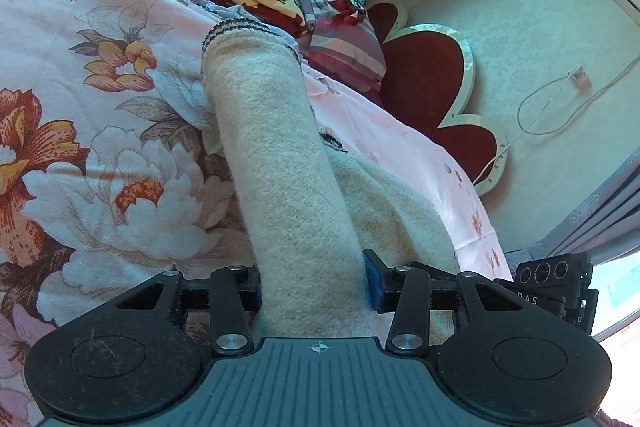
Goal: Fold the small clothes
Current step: 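Lift the held end with both tools and fold it over the rest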
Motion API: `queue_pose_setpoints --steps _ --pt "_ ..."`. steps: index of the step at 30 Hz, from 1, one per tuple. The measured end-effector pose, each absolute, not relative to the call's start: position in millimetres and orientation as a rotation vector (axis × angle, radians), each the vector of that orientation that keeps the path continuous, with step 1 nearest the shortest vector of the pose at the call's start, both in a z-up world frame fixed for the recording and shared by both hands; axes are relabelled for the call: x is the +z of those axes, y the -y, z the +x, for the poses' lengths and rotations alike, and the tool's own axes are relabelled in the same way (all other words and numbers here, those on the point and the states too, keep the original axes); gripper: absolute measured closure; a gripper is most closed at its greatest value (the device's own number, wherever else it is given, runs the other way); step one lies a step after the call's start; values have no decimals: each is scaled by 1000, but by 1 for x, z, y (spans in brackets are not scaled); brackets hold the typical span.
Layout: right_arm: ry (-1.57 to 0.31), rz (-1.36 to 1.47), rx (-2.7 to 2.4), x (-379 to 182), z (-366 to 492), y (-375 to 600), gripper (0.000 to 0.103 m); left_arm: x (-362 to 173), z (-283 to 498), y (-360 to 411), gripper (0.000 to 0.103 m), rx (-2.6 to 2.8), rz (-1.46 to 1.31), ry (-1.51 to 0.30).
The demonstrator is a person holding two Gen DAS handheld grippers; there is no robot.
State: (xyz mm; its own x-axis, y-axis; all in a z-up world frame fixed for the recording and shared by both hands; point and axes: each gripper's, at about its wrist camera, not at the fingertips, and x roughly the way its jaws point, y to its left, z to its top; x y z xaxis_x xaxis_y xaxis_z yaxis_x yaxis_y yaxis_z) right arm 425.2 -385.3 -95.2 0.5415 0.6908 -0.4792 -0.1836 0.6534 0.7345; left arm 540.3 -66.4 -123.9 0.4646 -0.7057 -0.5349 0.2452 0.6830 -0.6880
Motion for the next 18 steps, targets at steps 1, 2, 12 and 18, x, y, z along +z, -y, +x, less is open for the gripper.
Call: queue_pose_setpoints --steps 1,2,12,18 --pt "-841 673 570 -91 422 385 76 -119 537 67 58 -632 -564 -906" --pt "-838 670 571 -88 419 385 76 -115 535 67 58 -638 -554 -900" --pt "-802 631 569 -61 394 348 76 -89 500 26 58 -676 -528 -846" --pt "-806 635 574 -55 385 292 76 -83 480 -31 58 -674 -519 -843"
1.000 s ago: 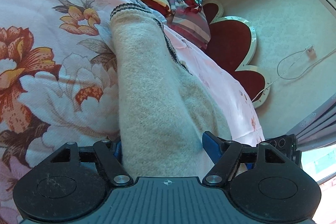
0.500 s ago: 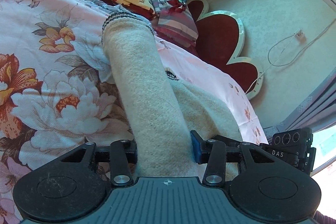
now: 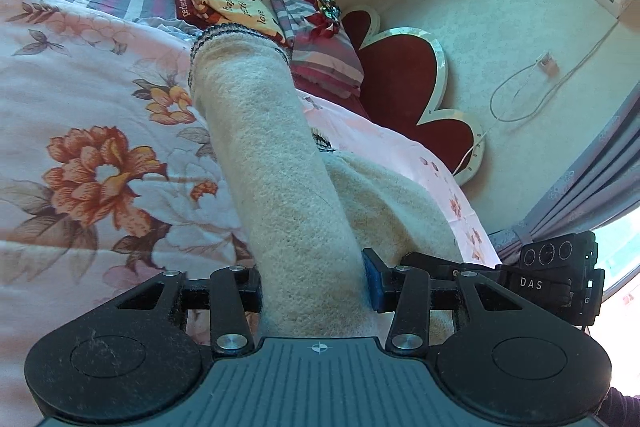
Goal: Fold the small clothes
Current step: 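Lift the held end with both tools and fold it over the rest, then open both tools and withdraw from the folded sweater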
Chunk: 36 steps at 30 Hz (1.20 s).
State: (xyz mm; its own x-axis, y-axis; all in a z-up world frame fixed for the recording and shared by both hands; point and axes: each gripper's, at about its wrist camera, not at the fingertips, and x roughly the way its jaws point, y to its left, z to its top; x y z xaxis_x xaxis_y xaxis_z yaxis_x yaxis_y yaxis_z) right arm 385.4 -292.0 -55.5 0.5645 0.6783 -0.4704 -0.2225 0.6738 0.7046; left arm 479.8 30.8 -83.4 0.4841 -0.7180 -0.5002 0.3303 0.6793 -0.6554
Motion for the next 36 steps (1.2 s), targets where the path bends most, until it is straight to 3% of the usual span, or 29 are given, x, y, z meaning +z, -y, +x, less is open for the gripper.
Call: queue_pose_setpoints --steps 15,19,23,25,30,36 --pt "-857 662 658 -84 385 111 76 -124 443 -226 58 -549 -585 -878" --pt "-911 679 608 -109 391 99 76 -157 443 -245 58 -496 -598 -928" --pt "-933 813 596 -137 390 114 79 -176 433 -259 54 -510 -696 -864" --pt "-932 792 592 -135 387 113 79 -176 425 -264 50 -494 -701 -843" --pt "-891 744 497 -113 373 124 65 -150 395 -285 19 -318 -579 -752" --pt "-671 699 512 -62 347 133 70 -105 380 -256 19 -337 -395 -539"
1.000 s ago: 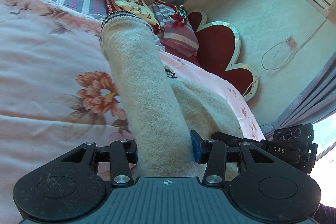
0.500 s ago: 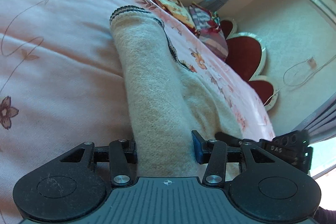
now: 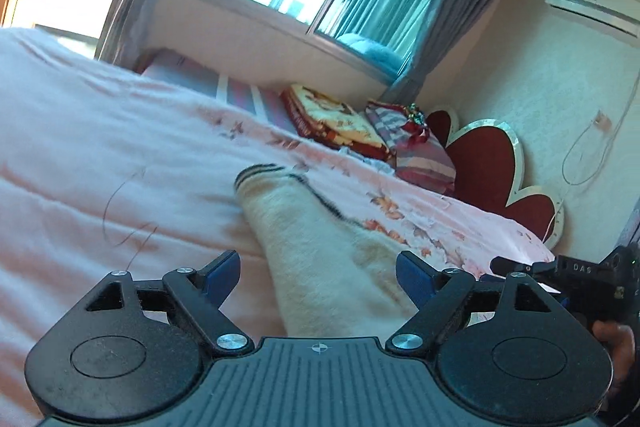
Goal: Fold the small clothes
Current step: 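Open both tools and withdraw from the folded sweater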
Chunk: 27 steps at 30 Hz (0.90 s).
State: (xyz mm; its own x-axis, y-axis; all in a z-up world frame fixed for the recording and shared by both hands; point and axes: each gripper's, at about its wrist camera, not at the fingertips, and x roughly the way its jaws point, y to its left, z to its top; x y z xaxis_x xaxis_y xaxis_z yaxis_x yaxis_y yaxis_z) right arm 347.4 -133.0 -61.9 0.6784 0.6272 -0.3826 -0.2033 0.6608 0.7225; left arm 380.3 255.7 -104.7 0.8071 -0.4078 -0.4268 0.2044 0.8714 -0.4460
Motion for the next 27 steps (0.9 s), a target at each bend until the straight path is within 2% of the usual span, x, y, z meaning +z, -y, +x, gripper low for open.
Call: queue_pose_setpoints --steps 5,9,11,15,24,25,27 --pt "-667 560 545 -58 330 97 72 -102 353 -198 19 -340 -268 -519" --pt "-729 455 554 -77 318 82 72 -119 352 -187 19 -322 -244 -587" --pt "-723 405 540 -93 316 85 79 -122 349 -186 19 -339 -235 -593" --pt "-688 437 547 -101 311 92 82 -127 343 -179 19 -345 -155 -588" --pt "-617 300 549 -98 297 81 82 -130 326 -163 16 -308 42 -541" --pt "-621 287 545 -90 295 80 80 -124 326 -163 16 -297 27 -552" --pt "-568 286 547 -70 283 86 69 -112 320 -169 16 -274 -23 -556"
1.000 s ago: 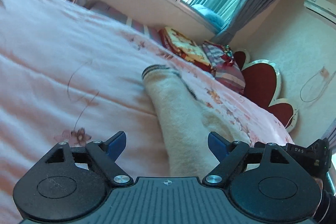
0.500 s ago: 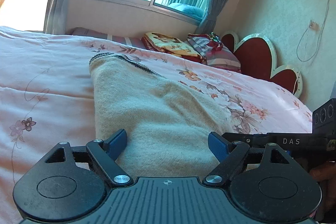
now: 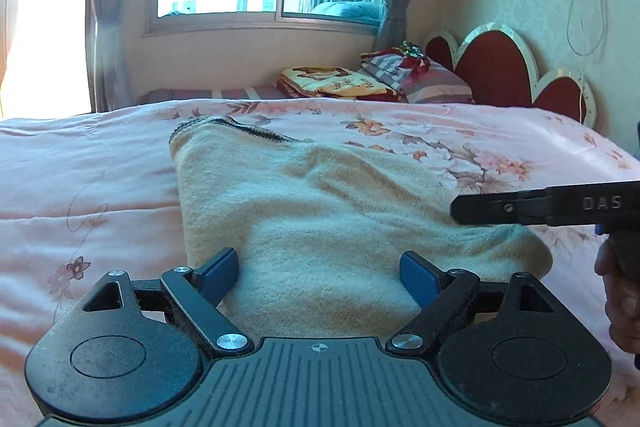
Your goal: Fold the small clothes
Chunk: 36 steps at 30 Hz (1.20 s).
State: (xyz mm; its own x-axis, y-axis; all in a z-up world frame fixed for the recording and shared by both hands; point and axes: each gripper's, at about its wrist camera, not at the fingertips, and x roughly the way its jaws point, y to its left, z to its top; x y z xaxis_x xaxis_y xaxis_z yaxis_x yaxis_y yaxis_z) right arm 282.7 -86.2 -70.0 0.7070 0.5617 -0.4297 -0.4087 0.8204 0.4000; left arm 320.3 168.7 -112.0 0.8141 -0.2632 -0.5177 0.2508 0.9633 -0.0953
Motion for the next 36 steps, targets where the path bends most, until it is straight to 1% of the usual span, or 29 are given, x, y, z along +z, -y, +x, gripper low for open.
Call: queue_pose_setpoints --steps 1,3,6,9,10,11,13,16,17,18,20,22,24,25,26,27,33,36 --pt "-555 268 550 -62 276 88 67 -106 314 -171 16 -264 -52 -554" --pt "-556 242 586 -53 265 90 70 -98 297 -174 16 -252 -85 -529" --pt "-570 155 612 -51 249 82 76 -97 278 -167 16 -241 -97 -532" --pt "-622 62 547 -62 244 73 85 -115 279 -156 16 -199 -31 -628" --pt "-644 29 528 -69 244 69 90 -119 279 -154 16 -188 0 -633" --pt "-641 20 520 -72 243 68 92 -121 280 -153 15 -184 12 -633" --pt "-641 25 516 -75 243 67 92 -120 282 -155 12 -181 5 -650" --pt "-667 31 512 -71 244 69 91 -115 279 -162 12 -152 -34 -692" --pt "-686 46 502 -65 242 71 84 -109 270 -167 12 -143 -77 -696" --pt "-690 63 485 -56 234 76 76 -102 257 -170 12 -141 -108 -677" --pt "-641 69 446 -37 206 88 38 -86 225 -170 12 -120 -109 -644" --pt "-646 52 426 -23 178 98 23 -71 194 -165 0 -75 -87 -640" --pt "-690 59 420 -13 149 109 20 -55 164 -160 0 -42 -79 -623" --pt "-694 59 406 -7 135 114 14 -45 149 -157 0 -38 -82 -615" --pt "-689 61 397 -1 120 118 4 -38 137 -155 0 -38 -85 -611" --pt "-682 63 385 5 107 122 0 -29 123 -152 0 -43 -87 -605" --pt "-664 42 273 47 33 132 1 9 57 -131 0 -90 -69 -558" --pt "-597 23 280 64 -1 133 1 24 27 -121 0 -112 -58 -508"
